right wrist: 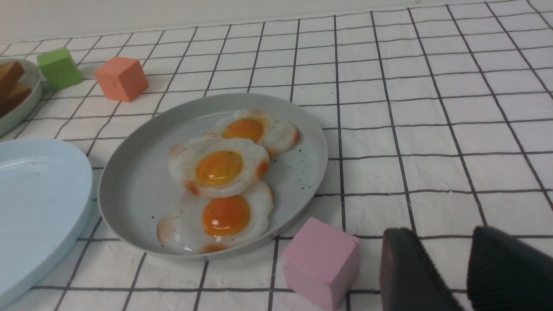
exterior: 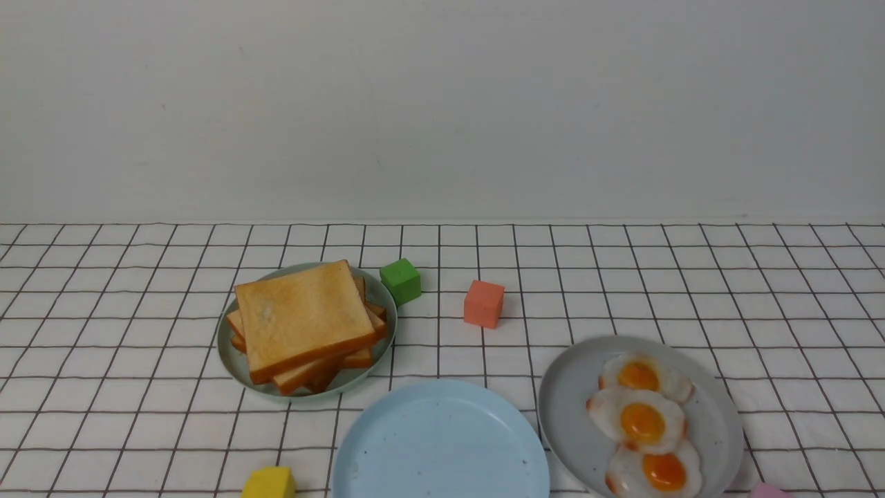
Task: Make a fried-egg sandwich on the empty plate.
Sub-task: Use the left arm to grab a slice of bread
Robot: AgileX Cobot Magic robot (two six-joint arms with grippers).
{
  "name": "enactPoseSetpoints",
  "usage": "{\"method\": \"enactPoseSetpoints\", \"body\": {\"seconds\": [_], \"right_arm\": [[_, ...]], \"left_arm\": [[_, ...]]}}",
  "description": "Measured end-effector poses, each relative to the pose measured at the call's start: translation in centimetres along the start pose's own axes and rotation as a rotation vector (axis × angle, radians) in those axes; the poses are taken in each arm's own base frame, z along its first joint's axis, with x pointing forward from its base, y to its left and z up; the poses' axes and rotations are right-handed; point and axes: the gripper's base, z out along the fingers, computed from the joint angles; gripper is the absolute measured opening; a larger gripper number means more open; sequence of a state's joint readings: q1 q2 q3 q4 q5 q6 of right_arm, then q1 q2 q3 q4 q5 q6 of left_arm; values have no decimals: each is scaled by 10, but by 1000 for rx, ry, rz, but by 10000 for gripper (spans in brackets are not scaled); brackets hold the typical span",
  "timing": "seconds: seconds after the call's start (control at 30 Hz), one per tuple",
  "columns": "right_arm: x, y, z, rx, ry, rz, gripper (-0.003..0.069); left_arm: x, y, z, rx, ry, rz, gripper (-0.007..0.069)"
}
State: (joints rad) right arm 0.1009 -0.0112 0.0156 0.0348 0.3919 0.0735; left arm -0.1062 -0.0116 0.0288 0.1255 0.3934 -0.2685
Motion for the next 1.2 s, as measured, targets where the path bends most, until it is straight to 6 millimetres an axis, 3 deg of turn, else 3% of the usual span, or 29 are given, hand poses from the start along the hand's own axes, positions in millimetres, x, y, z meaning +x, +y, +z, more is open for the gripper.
{"method": "enactPoseSetpoints", "body": {"seconds": [1.2], "right_arm": [[0, 0, 0, -3, -6, 7, 241]], "left_arm": [[-1, 1, 0, -12, -9, 35, 238]]}}
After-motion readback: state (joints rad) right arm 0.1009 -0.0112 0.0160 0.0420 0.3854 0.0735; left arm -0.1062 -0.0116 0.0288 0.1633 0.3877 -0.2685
